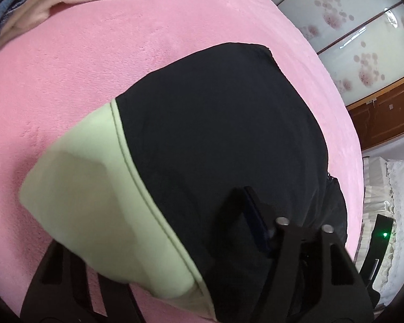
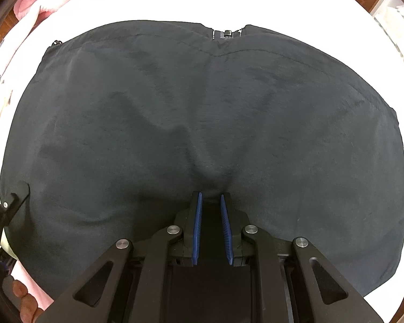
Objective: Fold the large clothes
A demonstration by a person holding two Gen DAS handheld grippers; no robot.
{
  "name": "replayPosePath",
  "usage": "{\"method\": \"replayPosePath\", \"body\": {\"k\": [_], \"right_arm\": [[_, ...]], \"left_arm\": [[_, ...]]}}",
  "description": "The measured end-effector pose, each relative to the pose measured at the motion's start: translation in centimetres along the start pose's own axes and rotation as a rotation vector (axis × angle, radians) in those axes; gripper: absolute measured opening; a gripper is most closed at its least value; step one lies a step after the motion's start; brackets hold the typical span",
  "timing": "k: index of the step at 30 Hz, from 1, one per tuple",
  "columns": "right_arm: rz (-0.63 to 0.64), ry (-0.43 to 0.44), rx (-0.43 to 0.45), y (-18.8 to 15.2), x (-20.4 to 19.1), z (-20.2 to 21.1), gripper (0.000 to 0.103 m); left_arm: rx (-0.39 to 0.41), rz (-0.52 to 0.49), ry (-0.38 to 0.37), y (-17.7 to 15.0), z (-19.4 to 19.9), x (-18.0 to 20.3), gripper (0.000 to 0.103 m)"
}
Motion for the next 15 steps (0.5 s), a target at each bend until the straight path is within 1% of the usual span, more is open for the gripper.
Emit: {"method": "replayPosePath", "body": {"k": [1,2,4,5,6,8,10,12,15], "right_arm": [[0.002,0.0,-0.001,0.0,0.0,-0.1,0.016],[0.002,0.001,-0.001,0.0,-0.2,-0.3,0.016],[0.0,0.003,0.0,0.1,-0.2,-0.4,0.016],[0.001,0.003,0.001,0.0,-0.2,-0.9,0.016],[0.003,-0.001,0.001,0.0,-0.3,-0.9,0.016],[0.007,-0.014,0.004,0.0,-0.6,-1.0,0.016],[0.013,-0.027,0.006,0.0,-1.0,-1.0,0.016],[0.018,-0.034,0.005,-0.1,-1.4,-0.9,0.016],[0.007,-0.019,0.007,-0.2,-1.6,-0.7,0.016]], "left_arm": [[0.003,0.012,-0.003,0.1,0.1,0.0,0.048],[0.007,0.02,-0.005,0.0,0.8,-1.0,0.044],[0.022,0.029,-0.005,-0.1,1.4,-1.4,0.023],[0.035,0.033,-0.017,-0.3,2.3,-1.8,0.019],[0.051,0.039,-0.07,-0.5,3.3,-1.7,0.009],[0.086,0.03,-0.151,-0.7,5.2,-1.1,0.007],[0.109,-0.027,-0.188,-1.1,6.6,0.3,0.006],[0.101,-0.077,-0.259,-1.7,8.1,2.5,0.005],[0.073,-0.077,-0.373,-2.3,9.9,5.2,0.005]]}}
Point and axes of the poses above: each gripper's, at about its wrist camera, not at the fingertips, and z roughly against the way its jaws point, x to its right, y to its top, the point moved 5 cm from there along -z, roughly the way its jaws point, and after that the axes turned 11 degrees about z, right-handed, at the moved point
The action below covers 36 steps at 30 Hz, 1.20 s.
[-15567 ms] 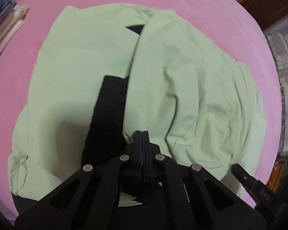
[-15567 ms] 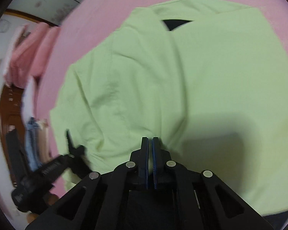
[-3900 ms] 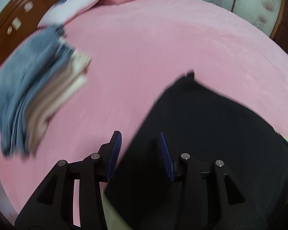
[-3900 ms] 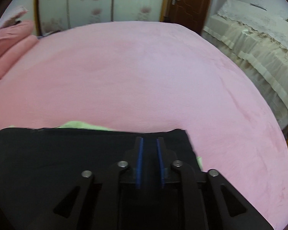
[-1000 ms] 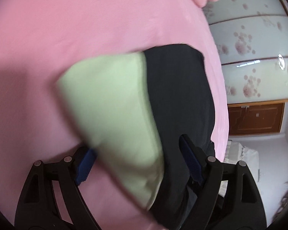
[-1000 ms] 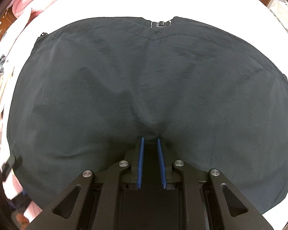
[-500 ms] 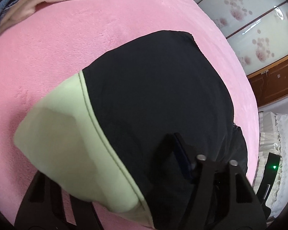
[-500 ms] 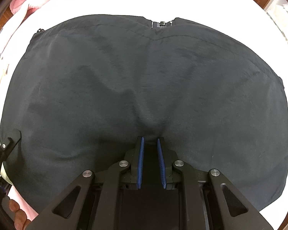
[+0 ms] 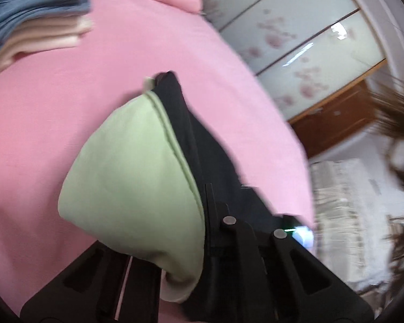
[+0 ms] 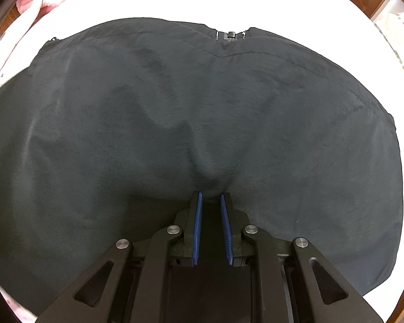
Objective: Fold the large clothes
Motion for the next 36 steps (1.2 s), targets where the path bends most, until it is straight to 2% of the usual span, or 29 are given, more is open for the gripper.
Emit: {"method": "replayPosePath", "body": {"k": [3,6,7,12,14,17,21,23,26,30,34,36], "right_arm": [[-0.01,0.034,0.003,0.0,0.3,0.2,0.016],[-0.028,0.086,0.01,0.1,0.9,0.6,0.016],[-0.037,0.11,0.01,0.0,1.2,0.6,0.016],[-0.072,0.255,0.005,-0.1,3.0,0.7,0.017],[-0.104,0.351,0.024,-0.3,4.2,0.7,0.017],[-0.204,0.563,0.043,-0.9,6.8,0.2,0.015],[-0.391,0.828,-0.032,-1.4,10.2,-2.0,0.0],[-0.367,0.861,-0.031,-1.2,11.0,-2.2,0.0],[-0.301,0.829,0.008,-0.9,12.8,-1.3,0.0],[-0.326,0.722,0.094,-1.8,18.7,1.0,0.0],[-0.268,0.549,0.095,-4.1,23.8,3.2,0.0],[-0.264,0.492,0.09,-5.4,26.5,4.3,0.0]], "left_arm": [[-0.038,-0.027,-0.081,-0.9,0.7,3.3,0.005],[-0.119,-0.07,-0.179,-2.7,1.0,6.6,0.005],[-0.163,-0.101,-0.191,-3.8,0.7,7.7,0.005],[-0.257,-0.289,-0.194,-8.5,0.7,12.0,0.005],[-0.298,-0.306,-0.204,-10.1,0.6,13.0,0.005],[-0.356,-0.355,-0.204,-12.7,0.6,14.2,0.005],[-0.391,-0.585,-0.124,-17.1,0.6,16.2,0.005],[-0.384,-0.68,-0.097,-19.0,0.7,16.9,0.005],[-0.377,-0.733,-0.077,-20.4,0.6,17.4,0.005],[-0.407,-0.743,-0.009,-22.5,-0.9,17.1,0.006],[-0.373,-0.914,0.079,-27.3,-3.5,16.4,0.006],[-0.361,-0.971,0.129,-30.1,-4.5,15.8,0.009]]}}
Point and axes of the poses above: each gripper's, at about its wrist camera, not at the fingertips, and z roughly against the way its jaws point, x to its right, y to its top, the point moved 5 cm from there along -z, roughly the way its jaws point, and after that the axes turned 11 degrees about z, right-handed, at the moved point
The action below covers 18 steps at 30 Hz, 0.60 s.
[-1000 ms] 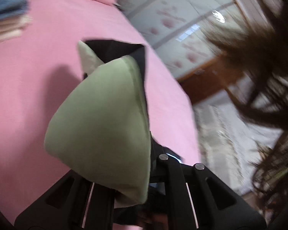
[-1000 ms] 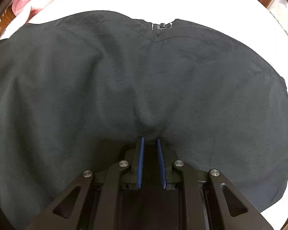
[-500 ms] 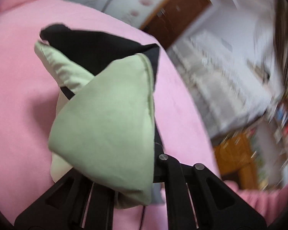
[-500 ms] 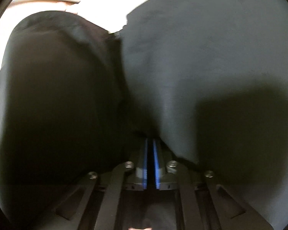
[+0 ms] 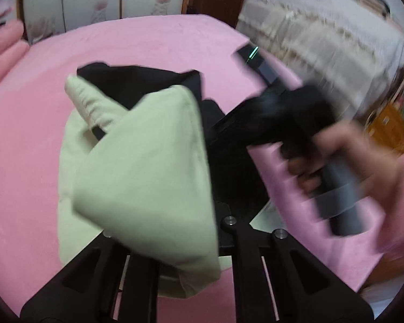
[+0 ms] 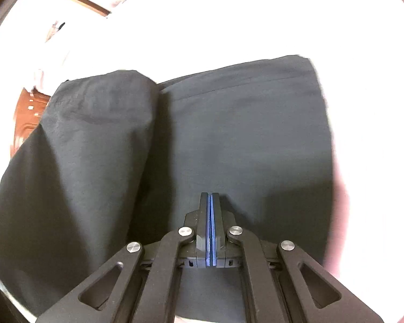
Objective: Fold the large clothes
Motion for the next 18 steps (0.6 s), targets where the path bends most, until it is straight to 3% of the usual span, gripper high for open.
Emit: {"method": "replayPosePath", "body": {"k": [2,4,7,11,13,16,17,18], "right_arm": [[-0.011,-0.026,0.022,-0.4,2.0,2.7,0.0],[-0.006,-0.039,0.054,-0.6,3.3,5.3,0.002],[0.008,-0.055,0.074,-0.6,4.2,8.0,0.002],[0.018,-0.022,0.081,-1.1,3.4,9.1,0.004],[0.025,0.005,0.07,-1.7,2.3,8.8,0.009],[0.038,0.045,0.041,-2.5,1.4,7.7,0.017],[0.039,0.074,0.035,-2.6,1.0,7.2,0.019],[0.034,0.093,0.03,-3.3,0.3,6.6,0.027]], "left_arm": [[-0.011,-0.037,0.049,-1.5,-1.7,2.3,0.017],[-0.023,-0.151,0.132,-3.2,-3.0,4.8,0.026],[-0.082,-0.277,0.206,-5.6,-4.4,7.3,0.028],[-0.146,-0.187,0.137,-6.0,-1.7,6.9,0.031],[-0.182,-0.123,0.116,-5.8,0.9,5.6,0.036],[-0.229,-0.081,0.15,-5.6,2.2,4.7,0.048],[-0.242,-0.064,0.181,-5.9,2.7,3.6,0.049],[-0.255,-0.041,0.222,-6.2,3.0,2.2,0.049]]}}
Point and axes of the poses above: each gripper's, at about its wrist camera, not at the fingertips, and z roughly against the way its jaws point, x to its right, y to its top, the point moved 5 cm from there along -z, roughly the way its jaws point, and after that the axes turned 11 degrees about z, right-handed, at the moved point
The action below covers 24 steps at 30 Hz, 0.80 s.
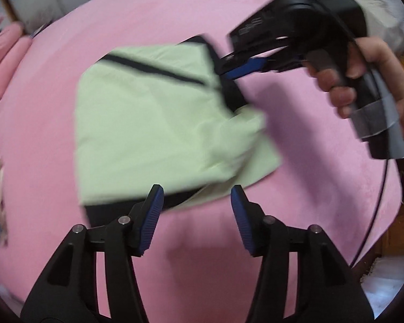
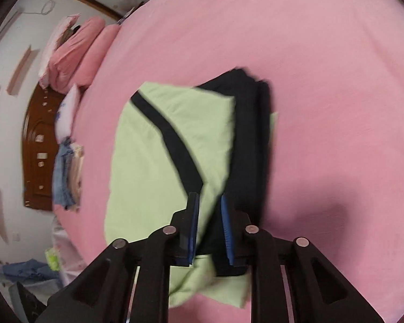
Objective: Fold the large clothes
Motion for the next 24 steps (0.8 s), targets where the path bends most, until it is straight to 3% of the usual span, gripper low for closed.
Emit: {"method": "replayPosePath", "body": {"k": [1,3,6,8,10,12,14,18,21,24], "right_arm": [[-0.013,0.022,-0.012,-0.7,-0.5,-0.8,0.043],[-0.032,0.038,-0.046,-1.6,-1.0,-2.7,0.059],[0.008,0.012,-0.089,-2.4,-1.4,-5.6,0.059],[0.046,-0.008,-0.088,-2.9,-1.9,-7.0,0.052],[0.024,0.013,-0.084,-3.1,-2.1,-8.1,0.008],[-0.042,0.037,-0.049,-3.2,-1.9,-8.6,0.004],[-0.037,0.049,0.054,-3.2,-2.2,-7.9,0.003],[-0.064,-0.031,0.164,-4.3,-2.7,-2.9,0.003],[-0.088,-0.153,0.172,-5.9,-1.2,-0.8,0.003],[-0.127,-0.222,0.139,-7.4,1.7,-1.8,0.003]], "left_arm": [[-0.012,0.025,0.024,-0.3,-0.1,-1.5,0.049],[-0.045,0.083,0.06,1.0,-0.9,-3.3,0.049],[-0.042,0.152,0.142,1.6,-1.4,-7.2,0.049],[-0.025,0.236,0.179,2.4,-1.1,-9.6,0.049],[-0.028,0.327,0.186,2.6,-1.3,-11.2,0.049],[-0.045,0.39,0.179,2.9,-1.8,-12.5,0.049],[-0.048,0.394,0.188,2.8,-1.5,-13.2,0.049],[-0.016,0.342,0.196,3.5,-1.2,-13.1,0.049],[0.004,0.321,0.192,4.0,-1.0,-13.0,0.049],[-0.011,0.317,0.174,4.8,-2.3,-13.0,0.049]]}}
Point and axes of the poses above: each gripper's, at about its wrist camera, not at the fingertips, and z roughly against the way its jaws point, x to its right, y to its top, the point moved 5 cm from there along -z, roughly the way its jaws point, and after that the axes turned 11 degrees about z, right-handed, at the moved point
